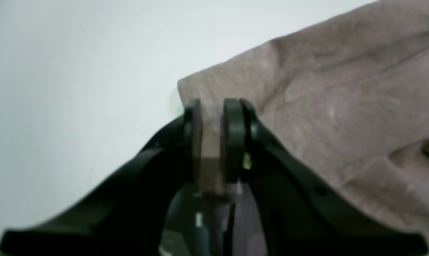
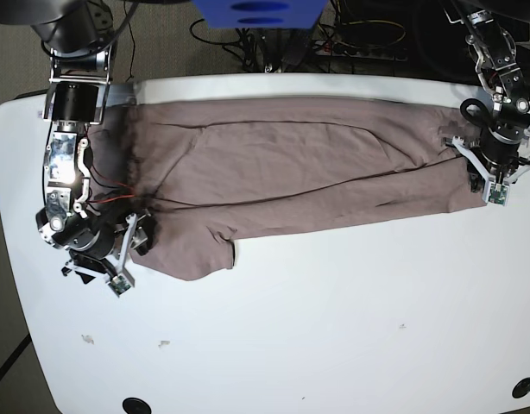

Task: Fold the T-shirt properly
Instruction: 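Open the right gripper and move it along the shirt edge toward the sleeve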

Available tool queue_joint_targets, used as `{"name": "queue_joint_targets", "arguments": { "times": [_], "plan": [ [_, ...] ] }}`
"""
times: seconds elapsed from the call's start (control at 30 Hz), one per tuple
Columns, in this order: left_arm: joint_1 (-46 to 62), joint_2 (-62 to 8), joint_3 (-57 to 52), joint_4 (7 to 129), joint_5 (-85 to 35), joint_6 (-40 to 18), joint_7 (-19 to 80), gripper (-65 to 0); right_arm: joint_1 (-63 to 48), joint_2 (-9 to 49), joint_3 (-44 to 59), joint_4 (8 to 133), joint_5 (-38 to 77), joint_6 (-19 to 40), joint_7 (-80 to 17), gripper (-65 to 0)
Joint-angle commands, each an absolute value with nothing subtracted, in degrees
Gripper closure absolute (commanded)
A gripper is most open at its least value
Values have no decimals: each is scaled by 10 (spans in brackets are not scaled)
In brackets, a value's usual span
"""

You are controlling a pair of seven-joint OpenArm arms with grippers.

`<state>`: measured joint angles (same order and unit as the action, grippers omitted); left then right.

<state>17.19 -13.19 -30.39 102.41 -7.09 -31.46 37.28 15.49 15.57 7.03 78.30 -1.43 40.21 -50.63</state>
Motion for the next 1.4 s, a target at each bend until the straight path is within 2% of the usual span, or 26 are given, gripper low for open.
{"name": "queue_joint_targets", "arguments": {
  "times": [0.0, 0.17, 0.57, 0.9, 1.37],
  "plan": [
    [172, -141, -306, 1034, -73, -310, 360, -118, 176, 162, 62, 781, -8, 400, -489, -404],
    [174, -141, -306, 1034, -72, -310, 362, -120, 201, 160, 41, 742, -9, 400, -462, -407],
    [173, -140, -309, 1032, -72, -311, 365, -111, 298, 156, 23, 519, -7, 400, -347, -410],
    [170, -139, -310, 1032, -74, -313, 365, -110, 324, 157, 15, 460, -7, 400, -320, -410],
    [171, -138, -308, 1033, -73, -311, 365, -112, 326, 156, 17, 451, -21, 400, -312, -409]
  ]
}}
